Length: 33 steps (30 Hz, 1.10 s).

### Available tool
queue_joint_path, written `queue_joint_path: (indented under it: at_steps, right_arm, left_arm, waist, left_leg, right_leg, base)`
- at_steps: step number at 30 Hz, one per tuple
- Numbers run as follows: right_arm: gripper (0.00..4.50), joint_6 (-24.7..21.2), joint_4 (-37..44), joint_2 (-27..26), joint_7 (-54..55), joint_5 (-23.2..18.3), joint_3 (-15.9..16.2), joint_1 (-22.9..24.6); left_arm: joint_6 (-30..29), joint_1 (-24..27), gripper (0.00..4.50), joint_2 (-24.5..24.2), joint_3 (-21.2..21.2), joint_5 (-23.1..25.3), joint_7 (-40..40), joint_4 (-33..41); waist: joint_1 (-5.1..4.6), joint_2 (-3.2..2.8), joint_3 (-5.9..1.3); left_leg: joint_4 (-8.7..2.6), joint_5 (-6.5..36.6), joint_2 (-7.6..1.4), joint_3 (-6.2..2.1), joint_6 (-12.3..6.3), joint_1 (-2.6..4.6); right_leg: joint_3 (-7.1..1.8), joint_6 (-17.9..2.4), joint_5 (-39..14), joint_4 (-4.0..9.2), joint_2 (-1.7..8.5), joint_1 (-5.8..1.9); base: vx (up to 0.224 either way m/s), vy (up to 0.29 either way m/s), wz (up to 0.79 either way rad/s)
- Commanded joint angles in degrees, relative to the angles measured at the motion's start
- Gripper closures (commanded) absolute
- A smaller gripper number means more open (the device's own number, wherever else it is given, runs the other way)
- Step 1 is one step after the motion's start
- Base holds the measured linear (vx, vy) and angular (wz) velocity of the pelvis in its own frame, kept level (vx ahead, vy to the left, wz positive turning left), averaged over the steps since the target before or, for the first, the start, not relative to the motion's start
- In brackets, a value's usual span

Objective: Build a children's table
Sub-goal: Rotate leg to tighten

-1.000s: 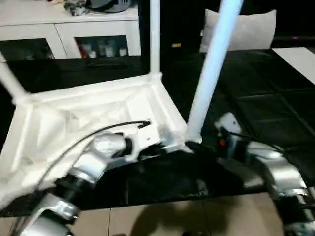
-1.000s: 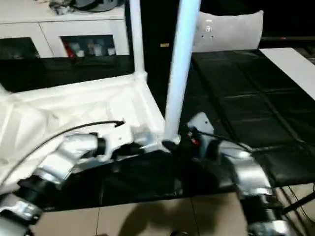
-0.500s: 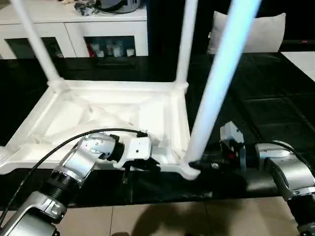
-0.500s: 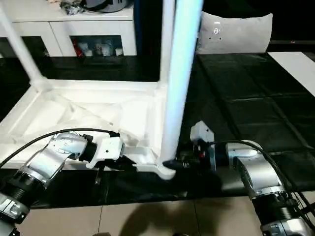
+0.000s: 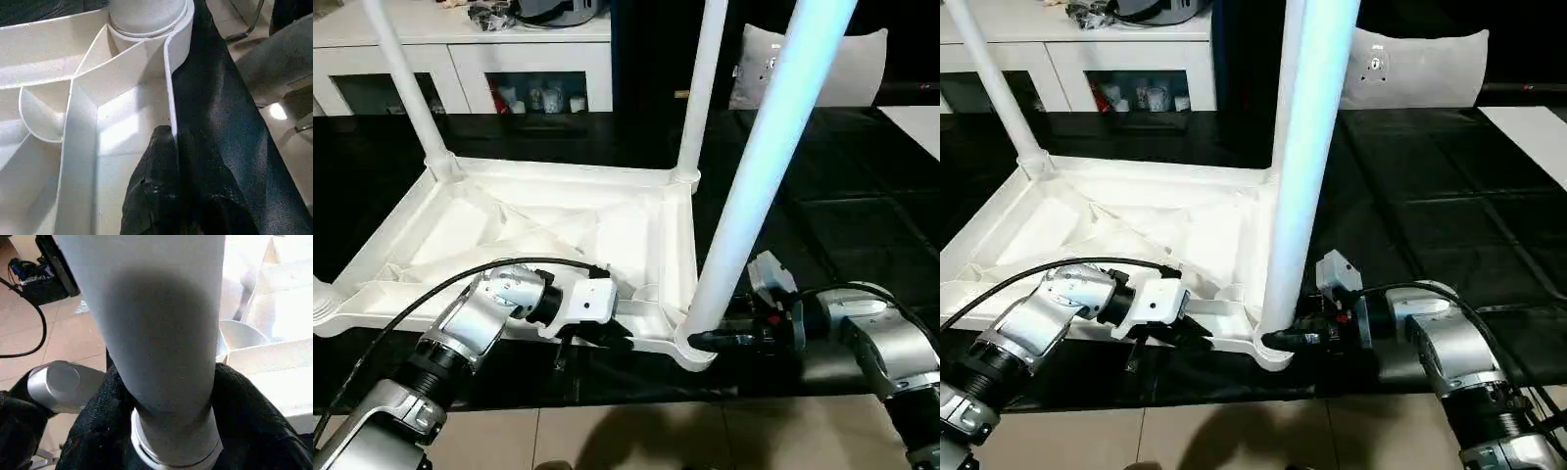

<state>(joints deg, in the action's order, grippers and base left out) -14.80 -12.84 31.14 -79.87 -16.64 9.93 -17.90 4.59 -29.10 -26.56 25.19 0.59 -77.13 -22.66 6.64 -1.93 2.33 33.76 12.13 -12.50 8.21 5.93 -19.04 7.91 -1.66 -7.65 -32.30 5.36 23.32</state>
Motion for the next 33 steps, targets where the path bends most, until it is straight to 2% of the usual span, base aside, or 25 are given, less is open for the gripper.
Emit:
queue_joint_path:
  at_steps: [1,4,7,9,11,12,13,15,16,18,19,20,21,22,23,24,25,27,28,30,32,33]
  right_arm:
    - [2.51,-0.83,1.21,-0.52,0.45,-1.29,0.39,0.91]
    - [2.51,0.03,0.01,-2.40,5.75,0.20,-1.05,1.33]
    - [2.54,-1.20,-1.68,-5.52,16.44,2.90,-3.19,0.98]
    - [2.55,-4.28,-2.63,-9.03,25.95,4.59,-4.89,0.11]
    - [2.55,-5.73,-2.66,-10.51,28.92,5.04,-5.19,-0.17]
    - [2.55,-7.18,-2.69,-12.14,32.08,5.55,-5.44,-0.47]
    - [2.55,-8.27,-2.99,-13.90,34.99,5.83,-5.76,-0.84]
    - [2.56,-9.54,-3.85,-17.19,40.07,6.41,-6.18,-1.55]
    - [2.56,-9.54,-3.85,-17.19,40.07,6.41,-6.18,-1.55]
    - [2.56,-10.14,-6.00,-22.25,48.90,8.40,-6.45,-3.00]
    - [2.56,-10.21,-6.37,-23.09,50.48,8.83,-6.47,-3.26]
    - [2.56,-6.46,-9.92,-26.41,56.21,10.63,-6.50,-4.86]
    - [2.56,-4.24,-11.62,-27.54,57.81,11.45,-6.21,-5.51]
    - [2.56,-4.24,-11.62,-27.54,57.81,11.45,-6.21,-5.51]
    - [2.56,-4.12,-11.72,-27.46,56.82,11.46,-5.73,-5.50]
    - [2.56,-4.15,-11.66,-27.46,56.22,11.23,-5.66,-5.44]
    - [2.22,-4.22,-11.02,-27.73,55.23,9.61,-6.93,-5.13]
    - [1.88,-3.99,-9.68,-27.45,53.86,7.83,-8.54,-4.59]
    - [1.88,-3.86,-8.81,-26.78,52.89,7.47,-8.86,-4.12]
    - [1.52,-3.41,-8.00,-25.50,51.41,7.55,-8.80,-3.40]
    - [1.45,-2.46,-7.62,-24.44,50.47,7.87,-9.06,-2.68]
    - [1.35,0.39,-7.83,-21.98,47.95,7.98,-8.97,-1.62]
  left_arm:
    - [-1.38,0.36,4.50,0.66,0.23,-0.21,-0.17,2.09]
    - [-3.69,0.69,4.50,1.71,-1.19,-0.83,2.65,2.72]
    - [-8.39,1.43,4.50,3.13,-2.51,-1.39,6.52,4.74]
    - [-12.63,1.54,4.50,5.42,-3.42,-1.63,10.31,5.99]
    - [-13.80,1.16,4.50,6.81,-3.62,-1.27,12.28,5.70]
    - [-14.95,0.67,4.50,8.33,-3.73,-0.76,14.38,5.27]
    - [-15.53,-0.01,4.50,9.97,-3.76,-0.02,16.66,4.28]
    - [-17.09,-1.35,4.50,13.15,-3.89,1.19,21.07,2.30]
    - [-17.09,-1.35,4.50,13.15,-3.89,1.19,21.07,2.30]
    - [-18.91,-3.36,4.50,17.37,-3.92,3.53,27.62,-0.18]
    - [-19.22,-3.68,4.50,18.06,-3.96,3.97,28.72,-0.54]
    - [-18.01,-5.26,4.50,21.14,-4.02,5.90,34.06,-2.92]
    - [-17.47,-5.80,4.50,22.31,-3.96,6.58,35.98,-3.84]
    - [-17.47,-5.80,4.50,22.31,-3.96,6.58,35.98,-3.84]
    - [-17.20,-5.71,4.50,22.27,-3.56,6.64,35.35,-3.69]
    - [-17.01,-5.57,4.50,22.16,-3.31,6.69,34.92,-3.54]
    - [-17.00,-5.10,4.50,21.76,-2.90,6.79,34.19,-3.06]
    - [-17.08,-4.61,4.50,20.79,-2.79,6.74,33.24,-2.65]
    - [-16.81,-4.40,4.50,20.02,-2.77,6.83,32.73,-2.65]
    - [-16.07,-4.17,4.50,18.91,-2.77,7.07,31.95,-2.83]
    - [-15.35,-3.93,4.50,18.11,-2.99,7.39,31.29,-3.18]
    - [-13.42,-3.51,4.50,16.75,-3.27,7.65,29.91,-3.80]
  waist:
    - [-0.18,0.65,-3.83]
    - [-0.34,0.70,-3.67]
    - [-0.82,0.56,-3.41]
    - [-1.80,0.61,-3.20]
    - [-2.50,0.63,-3.08]
    - [-3.51,0.64,-3.09]
    - [-3.85,0.43,-3.03]
    - [-4.62,0.37,-3.05]
    - [-4.62,0.37,-3.05]
    - [-5.55,0.19,-2.93]
    - [-5.68,0.11,-2.88]
    - [-5.98,-0.07,-2.84]
    - [-6.54,-0.49,-3.03]
    - [-6.54,-0.49,-3.03]
    - [-6.78,-0.72,-3.39]
    - [-6.78,-1.11,-3.23]
    - [-6.79,-1.25,-3.17]
    - [-6.61,-0.90,-3.29]
    - [-6.43,-1.13,-3.40]
    - [-6.09,-0.83,-3.64]
    - [-5.92,-0.79,-3.61]
    - [-5.54,-0.51,-3.74]
  left_leg:
    - [-3.75,7.75,-0.48,1.22,-4.17,-0.90]
    - [-3.80,8.39,-0.35,1.23,-3.74,-0.87]
    - [-3.81,10.13,0.02,1.20,-2.79,-0.75]
    - [-3.90,11.30,0.31,0.99,-1.66,-0.79]
    - [-3.84,12.57,0.55,0.87,-1.42,-0.88]
    - [-3.66,14.02,0.74,0.76,-1.81,-0.81]
    - [-3.65,14.47,0.79,0.77,-2.00,-0.76]
    - [-3.41,15.48,0.94,0.70,-2.35,-0.68]
    - [-3.41,15.48,0.94,0.70,-2.35,-0.68]
    - [-3.00,16.78,1.32,0.74,-2.47,-0.46]
    - [-2.90,16.96,1.34,0.70,-2.32,-0.45]
    - [-2.88,18.02,1.30,0.54,-2.13,-0.34]
    - [-2.89,19.05,1.11,0.38,-2.11,-0.09]
    - [-2.89,19.05,1.11,0.38,-2.11,-0.09]
    - [-3.56,18.75,0.41,-0.03,-3.11,-0.81]
    - [-3.89,19.39,0.00,-0.04,-3.63,-0.62]
    - [-3.88,19.55,0.09,0.03,-3.64,-0.49]
    - [-3.96,18.05,0.23,0.19,-3.87,-0.67]
    - [-3.99,17.54,0.16,0.18,-3.95,-0.66]
    - [-4.04,14.25,0.07,0.31,-4.37,-1.10]
    - [-3.97,13.38,0.14,0.48,-4.49,-1.04]
    - [-3.79,11.94,0.35,0.53,-4.73,-1.20]
  right_leg:
    - [-2.86,-7.01,-20.81,3.30,2.71,-3.86]
    - [-2.73,-6.65,-22.37,3.56,2.74,-3.78]
    - [-2.40,-4.56,-27.09,4.25,2.64,-3.64]
    - [-1.92,-3.11,-29.81,4.82,2.45,-3.56]
    - [-1.54,-2.03,-31.67,5.17,2.37,-3.65]
    - [-1.25,-1.20,-32.89,5.63,2.29,-3.49]
    - [-1.21,-1.27,-33.21,5.77,2.27,-3.30]
    - [-0.74,-0.75,-33.77,6.26,2.29,-3.29]
    - [-0.74,-0.75,-33.77,6.26,2.29,-3.29]
    - [0.21,0.83,-35.95,7.17,2.15,-2.99]
    - [0.47,1.23,-36.31,7.35,2.15,-2.96]
    - [1.03,1.99,-36.72,7.71,2.13,-2.96]
    - [1.46,2.01,-35.65,8.01,2.27,-3.21]
    - [1.46,2.01,-35.65,8.01,2.27,-3.21]
    - [1.17,1.02,-30.82,7.19,2.63,-4.34]
    - [0.86,-0.15,-29.38,7.14,2.71,-4.05]
    - [0.69,-0.83,-28.87,7.06,2.77,-3.90]
    - [0.09,-2.75,-27.28,6.48,2.99,-4.05]
    - [-0.05,-3.15,-26.54,6.30,3.08,-4.14]
    - [-0.69,-4.79,-22.65,5.47,3.11,-4.41]
    - [-0.95,-5.51,-21.91,5.29,3.05,-4.29]
    - [-1.25,-5.83,-21.73,5.01,3.11,-4.38]
  base:
    - [0.000,0.000,0.00]
    - [0.000,0.000,0.00]
    - [0.000,0.000,0.00]
    - [0.000,0.000,0.00]
    - [0.000,0.000,0.00]
    - [0.000,0.000,0.00]
    - [0.000,0.000,0.00]
    - [0.000,0.000,0.00]
    - [0.000,0.000,0.00]
    - [0.000,0.000,0.00]
    - [0.000,0.000,0.00]
    - [0.000,0.000,0.00]
    - [0.000,0.000,0.00]
    - [0.000,0.000,0.00]
    - [0.000,0.000,0.00]
    - [0.000,0.000,0.00]
    - [0.000,0.000,0.00]
    - [0.000,0.000,0.00]
    - [0.000,0.000,0.00]
    - [0.000,0.000,0.00]
    - [0.000,0.000,0.00]
    - [0.000,0.000,0.00]
